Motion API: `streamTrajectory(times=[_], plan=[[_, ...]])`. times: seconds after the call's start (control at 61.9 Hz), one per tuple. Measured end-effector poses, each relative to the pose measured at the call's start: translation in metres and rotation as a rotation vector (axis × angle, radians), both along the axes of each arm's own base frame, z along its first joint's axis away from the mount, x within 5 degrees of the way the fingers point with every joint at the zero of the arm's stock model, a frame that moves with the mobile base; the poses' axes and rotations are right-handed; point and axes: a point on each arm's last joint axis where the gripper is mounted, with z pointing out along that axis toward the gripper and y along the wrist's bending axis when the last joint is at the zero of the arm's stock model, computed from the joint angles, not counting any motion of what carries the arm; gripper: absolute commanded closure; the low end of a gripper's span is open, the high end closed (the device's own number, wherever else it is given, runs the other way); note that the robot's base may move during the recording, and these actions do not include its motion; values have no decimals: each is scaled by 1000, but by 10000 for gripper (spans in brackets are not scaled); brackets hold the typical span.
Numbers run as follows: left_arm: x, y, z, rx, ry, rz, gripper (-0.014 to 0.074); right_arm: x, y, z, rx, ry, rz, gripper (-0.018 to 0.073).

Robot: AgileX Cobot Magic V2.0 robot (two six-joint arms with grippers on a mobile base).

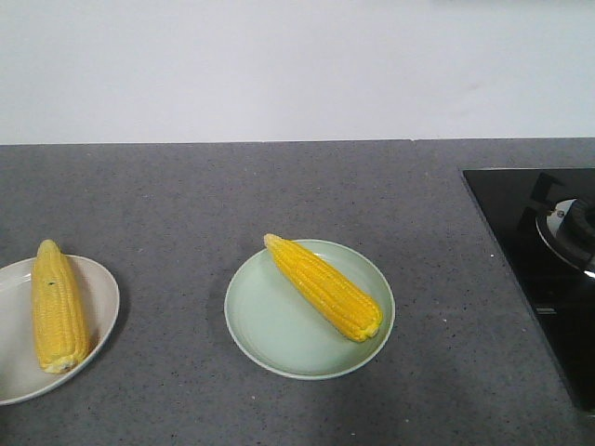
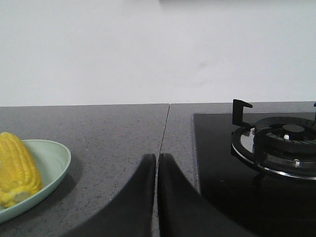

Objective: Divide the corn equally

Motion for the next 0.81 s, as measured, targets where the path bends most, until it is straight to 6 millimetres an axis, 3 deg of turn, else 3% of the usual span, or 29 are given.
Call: streamTrajectory(times=[0.807], plan=[[0, 0, 0, 0, 0, 0, 603, 0, 0, 0, 0, 0, 0, 564]])
